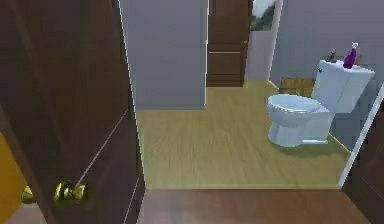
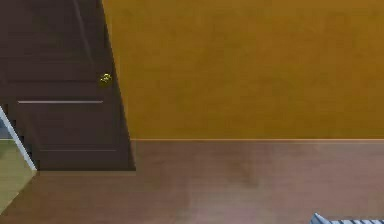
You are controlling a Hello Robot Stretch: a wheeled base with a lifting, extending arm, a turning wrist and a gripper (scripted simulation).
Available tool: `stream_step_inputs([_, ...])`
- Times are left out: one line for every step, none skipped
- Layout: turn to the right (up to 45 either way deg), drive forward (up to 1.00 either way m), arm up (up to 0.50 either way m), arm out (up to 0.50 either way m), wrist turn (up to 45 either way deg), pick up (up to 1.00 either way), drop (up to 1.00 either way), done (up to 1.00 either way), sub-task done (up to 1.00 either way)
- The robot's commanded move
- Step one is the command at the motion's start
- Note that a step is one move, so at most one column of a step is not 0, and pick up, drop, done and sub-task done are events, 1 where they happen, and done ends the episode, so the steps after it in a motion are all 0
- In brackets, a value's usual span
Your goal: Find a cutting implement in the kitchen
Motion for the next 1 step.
stream_step_inputs([12.0,0.00,0.00,0.00,0.0,0.00,0.00,0.00,0.00])
